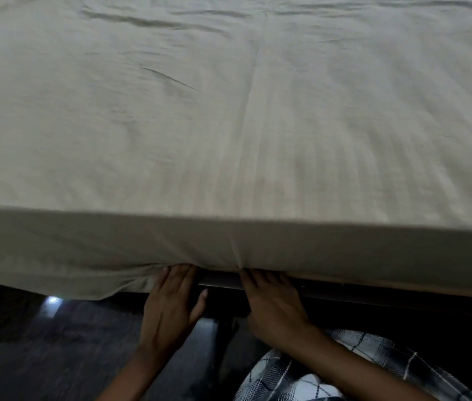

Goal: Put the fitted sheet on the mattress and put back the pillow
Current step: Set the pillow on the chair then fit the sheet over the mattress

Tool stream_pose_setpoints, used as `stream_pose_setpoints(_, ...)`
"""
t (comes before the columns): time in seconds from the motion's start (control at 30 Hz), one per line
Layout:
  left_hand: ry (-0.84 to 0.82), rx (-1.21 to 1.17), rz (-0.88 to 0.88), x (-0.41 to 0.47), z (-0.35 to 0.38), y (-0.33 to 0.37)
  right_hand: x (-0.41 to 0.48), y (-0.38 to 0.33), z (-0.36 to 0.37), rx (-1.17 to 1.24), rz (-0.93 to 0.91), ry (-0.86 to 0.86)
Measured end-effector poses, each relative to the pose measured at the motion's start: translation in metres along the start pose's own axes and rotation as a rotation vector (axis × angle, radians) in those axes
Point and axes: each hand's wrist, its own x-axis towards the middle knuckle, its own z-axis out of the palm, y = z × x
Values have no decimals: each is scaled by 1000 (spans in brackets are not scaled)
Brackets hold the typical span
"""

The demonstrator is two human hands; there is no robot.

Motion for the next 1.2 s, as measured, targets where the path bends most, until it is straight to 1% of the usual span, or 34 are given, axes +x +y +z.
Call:
stream_pose_setpoints(0.13, -108, 35, -41, 23, -6, -21, -7, -6, -9, 47, -130, -243)
stream_pose_setpoints(0.23, -123, 3, 66, 29, -7, -30, -4, -19, -10, 88, -275, -229)
stream_pose_setpoints(0.33, -148, -47, 133, 29, -11, -37, 24, -25, -3, 102, -418, -189)
stream_pose_setpoints(0.47, -149, -169, 112, 25, -9, -48, 51, -22, 4, 298, -384, -178)
stream_pose_setpoints(0.57, -102, -141, 62, 22, -9, -46, 50, -15, 11, 171, -446, -166)
stream_pose_setpoints(0.63, -14, -142, 60, 16, -10, -41, 50, -14, 12, 135, -488, -169)
stream_pose_setpoints(0.73, 195, -169, 39, -4, -19, -38, 52, -14, 15, 120, -521, -142)
stream_pose_setpoints(0.8, 248, -133, -31, -22, -16, -46, 52, -14, 16, 118, -501, -147)
stream_pose_setpoints(0.87, 193, -51, -103, -33, -8, -57, 51, -16, 16, 106, -493, -144)
stream_pose_setpoints(0.97, 118, -19, -166, -31, 0, -68, 51, -16, 14, 119, -489, -142)
stream_pose_setpoints(1.1, 37, 71, -131, -24, -3, -76, 53, -15, 12, 159, -479, -154)
stream_pose_setpoints(1.2, 26, 113, -103, -16, -8, -84, 53, -15, 11, 166, -473, -169)
